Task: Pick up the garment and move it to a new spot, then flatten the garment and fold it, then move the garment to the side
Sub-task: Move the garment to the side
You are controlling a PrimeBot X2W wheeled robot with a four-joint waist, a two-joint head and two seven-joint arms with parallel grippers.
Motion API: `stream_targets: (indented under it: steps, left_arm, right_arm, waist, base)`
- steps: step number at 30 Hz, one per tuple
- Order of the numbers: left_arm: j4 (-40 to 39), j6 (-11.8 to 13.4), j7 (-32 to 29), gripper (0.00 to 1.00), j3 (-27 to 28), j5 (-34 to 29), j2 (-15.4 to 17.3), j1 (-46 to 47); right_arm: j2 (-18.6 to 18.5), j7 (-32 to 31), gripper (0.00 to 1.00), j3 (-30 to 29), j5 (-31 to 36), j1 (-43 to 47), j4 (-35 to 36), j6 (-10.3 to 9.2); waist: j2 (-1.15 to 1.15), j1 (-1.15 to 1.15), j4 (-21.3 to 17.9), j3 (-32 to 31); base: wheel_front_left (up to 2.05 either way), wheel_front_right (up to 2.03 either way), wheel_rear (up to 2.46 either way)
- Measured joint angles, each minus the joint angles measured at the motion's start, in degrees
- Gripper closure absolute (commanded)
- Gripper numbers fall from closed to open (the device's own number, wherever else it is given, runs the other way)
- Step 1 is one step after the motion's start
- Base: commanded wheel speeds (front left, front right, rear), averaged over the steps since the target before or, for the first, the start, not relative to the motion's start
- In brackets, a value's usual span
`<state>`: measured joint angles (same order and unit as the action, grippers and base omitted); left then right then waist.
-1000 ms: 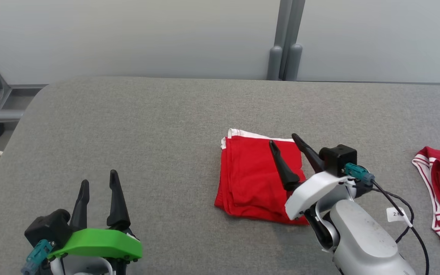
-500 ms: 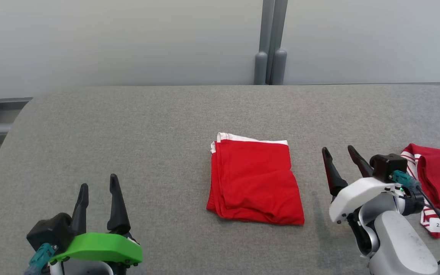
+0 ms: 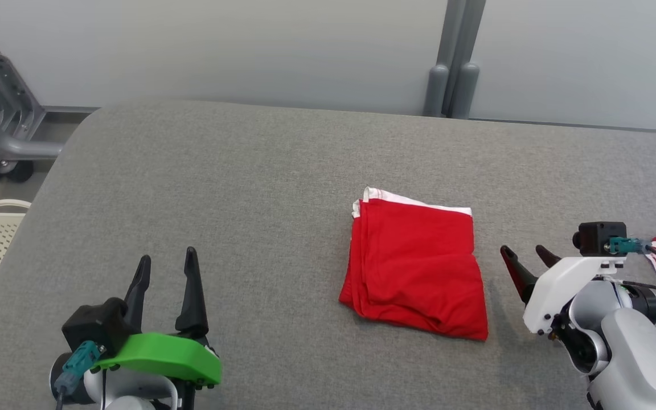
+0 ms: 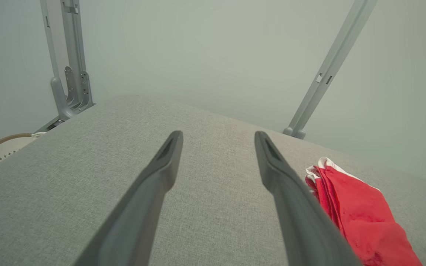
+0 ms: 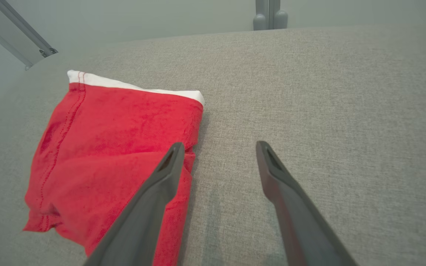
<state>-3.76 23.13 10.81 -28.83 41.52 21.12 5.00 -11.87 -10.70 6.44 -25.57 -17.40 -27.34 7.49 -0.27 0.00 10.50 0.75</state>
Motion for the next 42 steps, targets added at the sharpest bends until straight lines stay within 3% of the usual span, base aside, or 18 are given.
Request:
stream_targets:
  steps: [9,24,25,26,27,28,29,42]
  left_arm:
    - [3.08,-1.91,-0.05,0.0,-0.88,-0.83,-0.05,3.2]
    - [4.42,-1.94,0.94,0.0,-0.9,-0.41,-0.82,3.04]
    - [4.46,-1.92,0.94,0.0,-0.9,-0.41,-0.8,2.99]
    - [4.47,-1.89,0.94,0.0,-0.91,-0.41,-0.79,2.97]
    - [4.48,-1.87,0.94,0.0,-0.91,-0.4,-0.77,2.91]
    - [4.48,-1.87,0.94,0.0,-0.91,-0.4,-0.77,2.91]
    - [4.48,-1.86,0.96,0.0,-0.91,-0.4,-0.69,2.81]
    - [3.77,-1.37,0.62,0.0,-1.05,-0.01,0.07,1.27]
  right_arm:
    - [-2.55,-4.36,0.0,2.15,-7.83,-2.27,-3.58,0.0]
    - [-1.91,-8.13,0.0,3.05,-17.46,-7.07,-12.41,0.0]
    - [-1.7,-8.13,0.13,3.47,-17.79,-7.39,-12.7,-0.01]
    - [-1.54,-8.12,0.42,3.96,-17.93,-7.62,-12.84,-0.01]
    - [-1.48,-8.09,0.58,4.59,-18.2,-7.72,-12.88,-0.01]
    - [-1.48,-8.09,0.82,4.59,-18.2,-7.72,-12.88,-0.01]
    - [-1.47,-7.92,1.0,5.23,-18.3,-7.82,-12.99,-0.01]
    - [-2.65,-7.37,1.0,13.14,-21.3,-8.66,-10.06,0.0]
  waist:
    - [0.0,0.0,4.08,2.19]
    - [0.0,0.0,8.69,4.06]
    - [0.0,0.0,8.73,3.98]
    - [0.0,0.0,8.74,3.86]
    - [0.0,0.0,8.71,3.73]
    - [0.0,0.0,8.71,3.73]
    - [0.0,0.0,8.62,3.62]
    - [0.0,0.0,3.48,2.01]
  base:
    - [0.0,0.0,0.0]
    - [0.0,0.0,0.0]
    - [0.0,0.0,0.0]
    - [0.0,0.0,0.0]
    - [0.0,0.0,0.0]
    - [0.0,0.0,0.0]
    - [0.0,0.0,0.0]
    - [0.0,0.0,0.0]
